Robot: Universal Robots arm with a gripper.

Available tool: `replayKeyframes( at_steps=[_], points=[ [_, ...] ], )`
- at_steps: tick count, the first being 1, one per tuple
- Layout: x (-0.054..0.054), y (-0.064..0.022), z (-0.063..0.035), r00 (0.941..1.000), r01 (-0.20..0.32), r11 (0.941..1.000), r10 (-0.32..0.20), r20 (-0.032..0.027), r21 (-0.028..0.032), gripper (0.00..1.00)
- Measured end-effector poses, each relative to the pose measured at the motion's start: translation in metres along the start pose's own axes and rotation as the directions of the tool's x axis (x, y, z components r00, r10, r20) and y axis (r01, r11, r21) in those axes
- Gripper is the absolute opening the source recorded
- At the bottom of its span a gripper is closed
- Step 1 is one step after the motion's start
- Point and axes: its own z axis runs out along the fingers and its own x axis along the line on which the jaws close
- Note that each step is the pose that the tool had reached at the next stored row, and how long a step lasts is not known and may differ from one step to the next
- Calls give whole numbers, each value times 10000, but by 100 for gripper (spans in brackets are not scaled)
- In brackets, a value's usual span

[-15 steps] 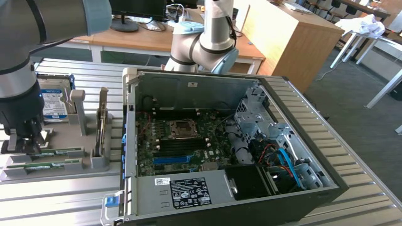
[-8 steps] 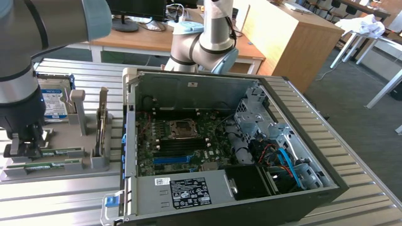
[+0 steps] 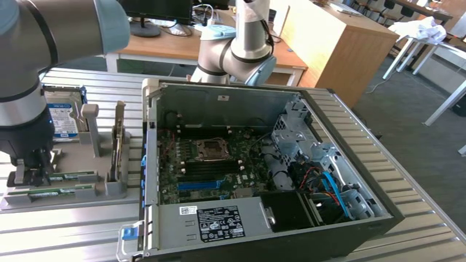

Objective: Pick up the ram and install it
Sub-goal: 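Pick up the ram and move it above insertion slot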

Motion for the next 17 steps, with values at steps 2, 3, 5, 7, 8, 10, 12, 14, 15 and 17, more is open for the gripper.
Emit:
replayKeyframes(
  at_steps=[2, 3, 5, 7, 8, 10, 12, 14, 15, 17],
  points=[
    [2, -1, 22, 10000, 0, 10000, 0, 1, 0, 31],
    [3, -2, 32, 10000, 0, 10000, 0, 1, 1, 31],
    [4, -2, 42, 10000, -1, 10000, 1, -1, -1, 31],
    [5, -2, 42, 10000, -1, 10000, 1, -1, -2, 31],
    [5, -2, 42, 10000, -1, 10000, 1, -1, -2, 31],
    [19, -1, 42, 10000, -1, 10000, 1, 1, 0, 31],
    [26, -1, 41, 10000, -1, 10000, 1, 0, -1, 31],
    [26, -1, 41, 10000, -1, 10000, 1, 1, 0, 31],
    [26, -1, 41, 10000, -1, 10000, 1, 0, 0, 31],
    [28, -1, 50, 10000, 0, 10000, 0, 1, 2, 31]
  ],
)
